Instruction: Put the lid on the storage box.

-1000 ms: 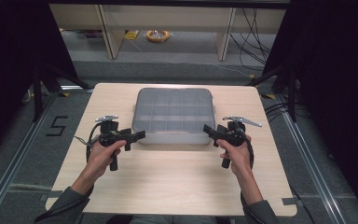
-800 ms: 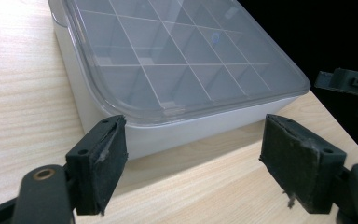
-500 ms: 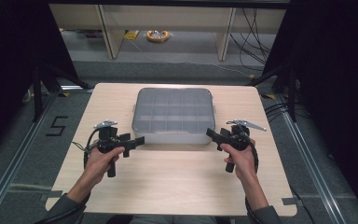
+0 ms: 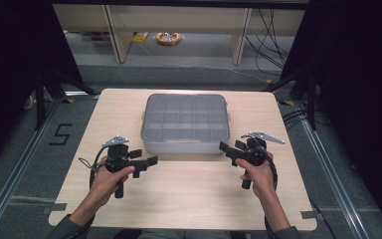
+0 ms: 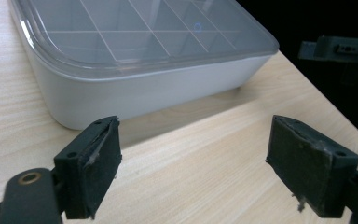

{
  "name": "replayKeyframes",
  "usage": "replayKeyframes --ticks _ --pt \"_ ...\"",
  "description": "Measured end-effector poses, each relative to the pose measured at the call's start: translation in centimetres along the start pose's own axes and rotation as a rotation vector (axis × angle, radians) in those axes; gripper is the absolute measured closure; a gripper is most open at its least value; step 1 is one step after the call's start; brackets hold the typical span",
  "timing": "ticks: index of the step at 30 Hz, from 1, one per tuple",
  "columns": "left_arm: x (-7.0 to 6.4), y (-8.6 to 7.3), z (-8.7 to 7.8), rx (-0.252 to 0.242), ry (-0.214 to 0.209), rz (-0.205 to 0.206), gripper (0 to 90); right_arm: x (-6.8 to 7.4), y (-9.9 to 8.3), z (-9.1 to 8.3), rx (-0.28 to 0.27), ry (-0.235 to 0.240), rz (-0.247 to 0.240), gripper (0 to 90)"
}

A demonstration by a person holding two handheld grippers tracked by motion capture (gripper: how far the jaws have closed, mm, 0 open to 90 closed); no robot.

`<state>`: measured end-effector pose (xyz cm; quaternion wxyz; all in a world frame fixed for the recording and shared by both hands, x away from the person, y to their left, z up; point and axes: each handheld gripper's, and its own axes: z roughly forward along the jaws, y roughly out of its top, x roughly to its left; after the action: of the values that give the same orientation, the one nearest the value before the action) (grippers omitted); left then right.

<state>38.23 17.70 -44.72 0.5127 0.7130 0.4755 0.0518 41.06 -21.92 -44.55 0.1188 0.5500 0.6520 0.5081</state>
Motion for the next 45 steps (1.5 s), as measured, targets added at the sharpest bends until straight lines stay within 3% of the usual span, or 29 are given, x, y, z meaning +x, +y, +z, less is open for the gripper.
replayKeyframes --ticks 1,2,4,5,6,7,8,9,10,11,12,13,14,17,18,19,21,23,28,33,34,35,36,37,38,39,41,42,45 --pt "-0.2 -0.1 0.0 -0.002 -0.003 0.007 15.4 0.2 -0.1 -0.1 0.005 0.003 0.026 25.4" --pt "-0.4 -0.3 -0.1 -0.002 -0.004 0.012 15.3 -0.1 -0.2 0.0 -0.009 0.007 -0.012 24.6" --pt "-0.8 -0.6 -0.2 -0.001 -0.01 0.031 15.1 0.1 -0.4 -0.3 -0.004 0.015 0.0 22.0" --pt "-1.0 -0.7 -0.3 0.002 -0.011 0.046 15.1 0.1 -0.4 -0.3 -0.009 0.004 -0.018 21.3" --pt "-1.2 -0.9 -0.3 -0.004 -0.016 0.058 15.1 0.2 -0.5 -0.5 -0.005 0.028 -0.011 20.7" --pt "-1.4 -1.2 -0.4 -0.004 -0.014 0.063 15.1 0.6 -0.6 -0.7 0.003 0.028 0.027 19.7" --pt "-1.4 -1.4 -0.4 -0.001 -0.028 0.069 15.1 0.4 -0.6 -0.7 -0.009 0.028 -0.008 18.6" --pt "-1.5 -1.7 -0.6 -0.001 -0.03 0.069 15.1 0.6 -0.7 -0.8 -0.006 0.036 0.001 18.4" --pt "-1.5 -2.1 -0.7 0.002 -0.035 0.074 15.1 0.5 -0.9 -0.7 -0.014 0.029 -0.031 18.0" --pt "-1.6 -2.5 -0.9 0.002 -0.032 0.082 15.1 0.8 -1.0 -1.0 0.006 0.037 -0.01 17.5" --pt "-1.6 -2.8 -1.1 0.008 -0.024 0.101 15.1 0.8 -1.1 -0.8 -0.009 0.041 -0.024 17.5" --pt "-1.6 -3.1 -1.2 0.012 -0.02 0.117 15.1 1.2 -1.3 -1.0 0.007 0.048 0.006 17.4" --pt "-1.7 -3.3 -1.3 0.009 -0.015 0.13 15.1 1.0 -1.4 -0.9 0.0 0.048 -0.027 17.5" --pt "-1.9 -3.5 -1.6 0.012 -0.015 0.129 15.1 1.4 -1.7 -1.0 0.025 0.037 -0.041 17.7" --pt "-1.8 -3.7 -1.5 0.005 -0.019 0.128 15.1 1.7 -1.8 -1.2 0.033 0.039 -0.01 17.8" --pt "-1.9 -3.8 -1.5 0.011 -0.022 0.128 15.1 1.5 -1.9 -1.1 0.016 0.045 -0.051 17.8" --pt "-2.0 -4.1 -1.6 0.019 -0.025 0.133 15.1 1.9 -2.2 -1.2 0.02 0.057 -0.026 17.9" --pt "-2.0 -4.4 -1.7 0.025 -0.026 0.141 15.1 1.8 -2.5 -1.2 0.024 0.052 -0.066 18.0" --pt "-1.8 -5.2 -1.7 0.031 -0.02 0.129 15.1 2.1 -3.2 -1.4 0.049 0.053 -0.065 18.1" --pt "-1.9 -5.7 -1.9 0.043 -0.028 0.151 15.1 2.3 -3.9 -1.6 0.059 0.069 -0.066 18.4" --pt "-2.0 -5.8 -2.0 0.048 -0.022 0.146 15.1 2.1 -4.1 -1.5 0.05 0.07 -0.09 18.5" --pt "-2.0 -5.9 -2.0 0.046 -0.017 0.151 15.1 2.3 -4.2 -1.7 0.071 0.064 -0.081 18.5" --pt "-2.1 -6.0 -2.0 0.044 -0.021 0.153 15.1 2.6 -4.4 -1.8 0.071 0.073 -0.041 18.6" --pt "-2.0 -6.1 -2.1 0.049 -0.026 0.16 15.1 2.4 -4.5 -1.8 0.068 0.067 -0.085 18.6" --pt "-2.2 -6.2 -2.1 0.052 -0.023 0.148 15.1 2.8 -4.8 -1.8 0.082 0.061 -0.05 18.5" --pt "-2.1 -6.4 -2.1 0.05 -0.032 0.156 15.1 2.5 -4.9 -1.9 0.079 0.072 -0.092 18.5" --pt "-2.2 -6.6 -2.1 0.054 -0.029 0.156 15.1 2.9 -5.3 -2.1 0.1 0.068 -0.061 18.6" --pt "-2.2 -6.7 -2.2 0.055 -0.029 0.155 15.1 2.6 -5.5 -2.0 0.083 0.077 -0.099 18.6" --pt "-2.2 -7.1 -2.3 0.067 -0.027 0.166 15.1 2.7 -5.8 -2.4 0.103 0.075 -0.112 18.7"
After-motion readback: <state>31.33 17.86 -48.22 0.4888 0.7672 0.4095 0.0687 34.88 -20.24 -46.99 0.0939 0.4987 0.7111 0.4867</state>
